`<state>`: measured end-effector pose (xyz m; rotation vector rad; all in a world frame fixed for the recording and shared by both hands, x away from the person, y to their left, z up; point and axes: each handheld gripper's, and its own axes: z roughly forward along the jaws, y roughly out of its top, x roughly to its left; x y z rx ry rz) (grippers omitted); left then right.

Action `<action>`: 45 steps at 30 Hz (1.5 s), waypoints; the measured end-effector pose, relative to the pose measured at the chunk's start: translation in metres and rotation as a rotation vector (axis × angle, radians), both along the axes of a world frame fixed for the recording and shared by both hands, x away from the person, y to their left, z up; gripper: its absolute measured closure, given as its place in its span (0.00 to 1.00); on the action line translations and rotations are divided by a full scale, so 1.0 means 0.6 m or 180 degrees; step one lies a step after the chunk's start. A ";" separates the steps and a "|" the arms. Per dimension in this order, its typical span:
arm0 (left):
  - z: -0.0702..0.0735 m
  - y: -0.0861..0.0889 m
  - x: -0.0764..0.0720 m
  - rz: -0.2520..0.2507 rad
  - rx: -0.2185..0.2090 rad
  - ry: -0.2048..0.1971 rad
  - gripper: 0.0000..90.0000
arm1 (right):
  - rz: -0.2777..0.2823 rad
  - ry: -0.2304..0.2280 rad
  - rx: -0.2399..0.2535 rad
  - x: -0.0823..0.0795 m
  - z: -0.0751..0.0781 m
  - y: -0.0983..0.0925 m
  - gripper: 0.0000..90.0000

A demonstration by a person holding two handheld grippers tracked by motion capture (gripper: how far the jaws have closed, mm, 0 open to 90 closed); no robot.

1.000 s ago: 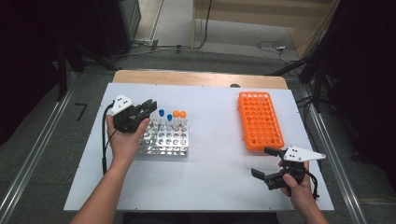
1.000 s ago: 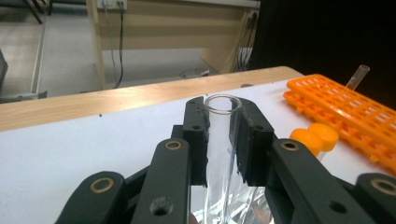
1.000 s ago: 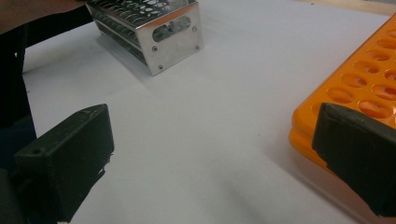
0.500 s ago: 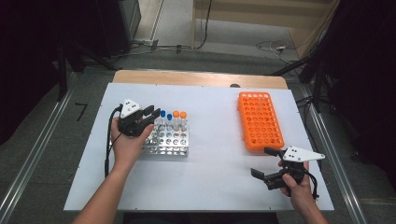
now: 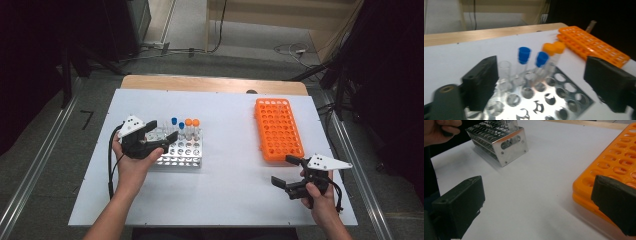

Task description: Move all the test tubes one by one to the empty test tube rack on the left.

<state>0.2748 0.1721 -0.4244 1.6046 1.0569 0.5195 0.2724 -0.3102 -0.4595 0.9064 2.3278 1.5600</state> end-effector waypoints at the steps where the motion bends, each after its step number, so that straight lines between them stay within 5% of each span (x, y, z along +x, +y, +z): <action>1: 0.002 -0.004 -0.008 -0.0035 -0.0002 -0.0006 0.08 | -0.0027 -0.0001 0.0007 0.001 0.001 -0.003 0.00; 3: 0.004 -0.011 -0.023 -0.0128 -0.0021 -0.0030 0.01 | -0.0069 0.0017 0.0077 0.004 0.004 -0.009 0.00; 11: -0.013 -0.040 -0.086 -0.0416 0.0001 -0.0183 0.00 | -0.0274 0.0018 0.0060 0.019 0.011 -0.023 0.00; 16: -0.040 -0.041 -0.107 -0.0495 -0.0067 -0.0086 0.00 | -0.0398 0.0060 0.0029 0.030 0.010 -0.023 0.00; 22: -0.046 -0.031 -0.110 -0.0519 -0.0228 -0.0117 0.00 | -0.0530 0.0071 -0.0044 0.049 0.021 -0.020 0.00; 35: -0.054 -0.034 -0.108 -0.0489 -0.0052 -0.0157 0.00 | -0.0850 0.0091 -0.0122 0.137 0.048 -0.042 0.02; 41: -0.059 -0.035 -0.104 -0.0499 -0.0053 -0.0107 0.00 | -0.0998 0.0129 0.0017 0.175 0.051 -0.049 0.04; 45: -0.059 -0.035 -0.105 -0.0507 -0.0034 -0.0109 0.00 | -0.1161 0.0212 -0.0149 0.201 0.048 -0.042 0.11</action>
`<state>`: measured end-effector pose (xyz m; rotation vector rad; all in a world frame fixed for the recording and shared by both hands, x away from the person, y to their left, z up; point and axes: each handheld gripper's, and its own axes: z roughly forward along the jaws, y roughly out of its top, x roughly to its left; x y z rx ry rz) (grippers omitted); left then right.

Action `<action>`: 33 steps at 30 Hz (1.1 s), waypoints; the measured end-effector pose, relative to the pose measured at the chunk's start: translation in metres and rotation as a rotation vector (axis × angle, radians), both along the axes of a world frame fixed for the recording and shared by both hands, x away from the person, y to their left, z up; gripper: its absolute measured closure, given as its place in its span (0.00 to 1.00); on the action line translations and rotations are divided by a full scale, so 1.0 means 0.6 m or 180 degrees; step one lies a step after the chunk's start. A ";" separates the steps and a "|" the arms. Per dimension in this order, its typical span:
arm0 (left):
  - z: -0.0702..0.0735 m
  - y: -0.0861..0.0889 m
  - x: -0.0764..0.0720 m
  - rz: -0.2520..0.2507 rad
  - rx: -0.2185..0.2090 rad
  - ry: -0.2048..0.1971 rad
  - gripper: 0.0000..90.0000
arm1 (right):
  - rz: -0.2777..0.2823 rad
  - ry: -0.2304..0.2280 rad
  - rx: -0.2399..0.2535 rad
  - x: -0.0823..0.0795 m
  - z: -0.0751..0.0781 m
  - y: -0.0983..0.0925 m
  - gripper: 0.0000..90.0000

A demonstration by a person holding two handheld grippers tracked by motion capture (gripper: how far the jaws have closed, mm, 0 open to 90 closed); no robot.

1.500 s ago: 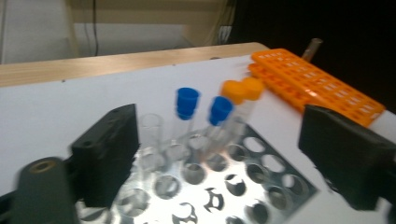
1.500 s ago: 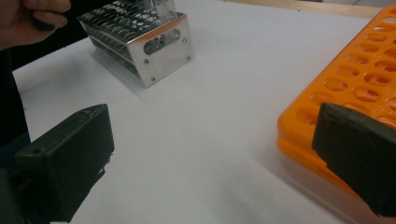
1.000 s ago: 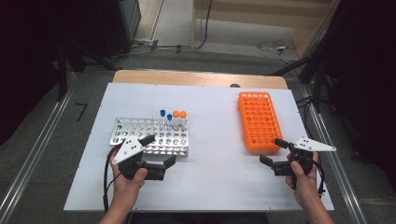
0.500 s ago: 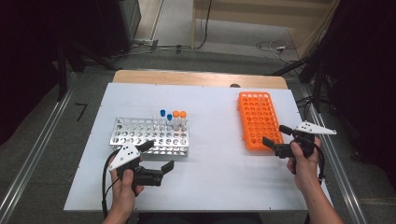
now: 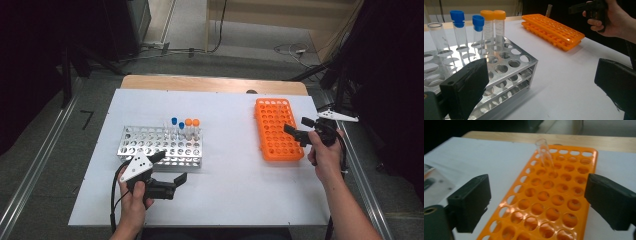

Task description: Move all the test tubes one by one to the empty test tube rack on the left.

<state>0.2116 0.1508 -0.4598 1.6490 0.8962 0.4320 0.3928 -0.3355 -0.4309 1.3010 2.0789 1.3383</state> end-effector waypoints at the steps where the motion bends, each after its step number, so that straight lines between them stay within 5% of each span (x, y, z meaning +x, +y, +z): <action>1: -0.001 0.000 0.000 0.0000 0.0011 0.0002 0.00 | -0.0020 0.0025 0.0019 0.005 -0.001 0.001 0.16; 6: -0.002 -0.004 0.003 -0.0016 -0.0031 0.0018 0.00 | -0.0077 0.0083 -0.0019 0.032 -0.009 0.015 0.37; 12: -0.006 -0.009 0.001 -0.0079 -0.0040 0.0044 0.00 | -0.0042 0.0250 -0.0238 0.066 -0.026 0.043 0.50; 17: -0.009 -0.011 0.001 -0.0112 -0.0032 0.0063 0.00 | -0.0205 0.0327 -0.0371 0.088 -0.039 0.055 0.59; 23: -0.010 -0.005 0.002 -0.0120 -0.0080 0.0089 0.00 | -0.0199 0.0345 -0.0574 0.107 -0.039 0.070 0.65; 28: -0.009 -0.008 0.003 -0.0116 -0.0075 0.0095 0.00 | -0.0248 0.0270 -0.0789 0.112 -0.038 0.081 0.81; 33: -0.007 -0.011 0.000 -0.0138 -0.0071 0.0071 0.00 | -0.0206 0.0172 -0.0818 0.109 -0.037 0.077 0.82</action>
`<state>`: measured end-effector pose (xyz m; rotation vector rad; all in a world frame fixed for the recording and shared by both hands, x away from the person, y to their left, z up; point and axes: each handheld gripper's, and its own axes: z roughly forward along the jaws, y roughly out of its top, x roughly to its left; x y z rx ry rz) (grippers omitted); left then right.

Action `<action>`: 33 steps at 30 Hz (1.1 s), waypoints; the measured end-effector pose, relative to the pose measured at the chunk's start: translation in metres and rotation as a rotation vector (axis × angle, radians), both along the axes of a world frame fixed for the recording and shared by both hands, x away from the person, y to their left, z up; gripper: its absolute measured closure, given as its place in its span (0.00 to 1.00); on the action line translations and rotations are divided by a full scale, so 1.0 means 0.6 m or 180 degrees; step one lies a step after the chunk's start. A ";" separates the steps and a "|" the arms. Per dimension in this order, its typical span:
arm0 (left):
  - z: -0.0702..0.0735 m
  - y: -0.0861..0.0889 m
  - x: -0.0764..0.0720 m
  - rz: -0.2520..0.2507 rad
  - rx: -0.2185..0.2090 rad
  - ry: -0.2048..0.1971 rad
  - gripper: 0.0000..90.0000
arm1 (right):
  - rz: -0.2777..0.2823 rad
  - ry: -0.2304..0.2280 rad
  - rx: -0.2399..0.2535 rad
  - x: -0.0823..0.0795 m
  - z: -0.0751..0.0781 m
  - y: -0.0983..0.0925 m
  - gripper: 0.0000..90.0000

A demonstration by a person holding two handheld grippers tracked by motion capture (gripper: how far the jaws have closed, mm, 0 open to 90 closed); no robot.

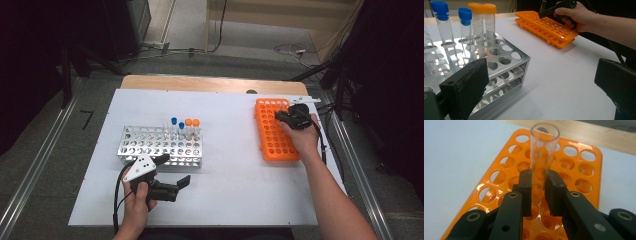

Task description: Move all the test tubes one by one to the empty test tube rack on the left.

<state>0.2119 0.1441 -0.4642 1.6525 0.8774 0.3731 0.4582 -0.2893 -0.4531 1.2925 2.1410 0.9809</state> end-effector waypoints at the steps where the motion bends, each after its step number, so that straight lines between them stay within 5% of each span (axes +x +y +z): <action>1: 0.000 -0.001 -0.001 -0.0002 0.0006 0.0004 0.00 | 0.0000 -0.0043 0.0016 -0.002 0.002 -0.002 0.82; 7: 0.003 -0.002 -0.001 -0.0011 0.0007 -0.0015 0.00 | -0.0058 -0.0322 0.0267 -0.031 0.025 -0.019 0.82; 12: 0.005 -0.009 0.000 -0.0092 0.0025 -0.0037 0.00 | 0.0084 -0.0438 0.0445 -0.065 0.037 -0.031 0.82; 17: 0.010 -0.022 0.003 -0.0237 0.0013 -0.0051 0.00 | 0.0278 -0.0462 0.0584 -0.105 0.042 -0.035 0.82; 20: 0.015 -0.032 0.005 -0.0488 0.0027 -0.0025 0.01 | 0.0436 -0.0503 0.0618 -0.131 0.045 -0.032 0.82; 33: 0.032 -0.089 0.017 -0.0732 0.0175 -0.0049 0.06 | 0.1074 -0.0461 0.0784 -0.243 0.047 0.010 0.82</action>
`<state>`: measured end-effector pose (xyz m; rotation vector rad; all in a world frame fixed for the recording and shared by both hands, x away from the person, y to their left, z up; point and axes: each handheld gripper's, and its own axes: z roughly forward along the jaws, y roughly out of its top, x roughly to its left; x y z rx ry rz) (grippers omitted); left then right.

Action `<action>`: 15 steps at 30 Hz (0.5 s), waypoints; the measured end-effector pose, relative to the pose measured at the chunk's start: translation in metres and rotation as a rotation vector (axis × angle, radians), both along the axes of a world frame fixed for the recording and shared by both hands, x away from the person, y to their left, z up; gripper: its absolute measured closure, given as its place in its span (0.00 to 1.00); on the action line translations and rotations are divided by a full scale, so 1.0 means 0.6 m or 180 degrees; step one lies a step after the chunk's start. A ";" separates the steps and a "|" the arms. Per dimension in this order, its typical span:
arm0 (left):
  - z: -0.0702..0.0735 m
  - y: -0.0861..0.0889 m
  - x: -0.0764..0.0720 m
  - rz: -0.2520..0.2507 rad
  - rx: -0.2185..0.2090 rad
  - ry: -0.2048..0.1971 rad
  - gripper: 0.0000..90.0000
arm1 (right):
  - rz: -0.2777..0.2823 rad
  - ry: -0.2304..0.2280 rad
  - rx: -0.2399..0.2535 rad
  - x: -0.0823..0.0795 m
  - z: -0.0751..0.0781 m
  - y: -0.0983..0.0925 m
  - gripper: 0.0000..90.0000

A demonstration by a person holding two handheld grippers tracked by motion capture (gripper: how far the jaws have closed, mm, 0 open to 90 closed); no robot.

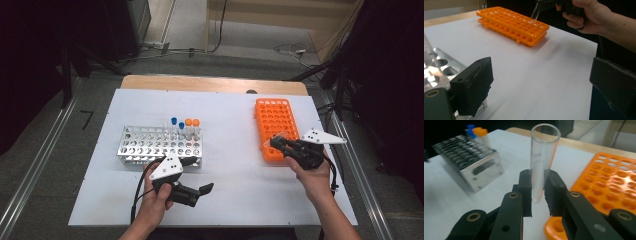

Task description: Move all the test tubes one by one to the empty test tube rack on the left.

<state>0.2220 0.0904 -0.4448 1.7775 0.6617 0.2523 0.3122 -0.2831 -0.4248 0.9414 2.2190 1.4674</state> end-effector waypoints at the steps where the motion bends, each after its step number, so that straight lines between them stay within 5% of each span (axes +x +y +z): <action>1: 0.003 -0.004 0.002 -0.0020 -0.0032 -0.0001 0.05 | 0.0050 0.0001 -0.0022 -0.009 -0.001 0.005 0.82; 15: 0.017 -0.050 0.004 0.0082 -0.0002 -0.0051 0.19 | 0.0681 0.0125 -0.0073 -0.092 -0.017 0.089 0.82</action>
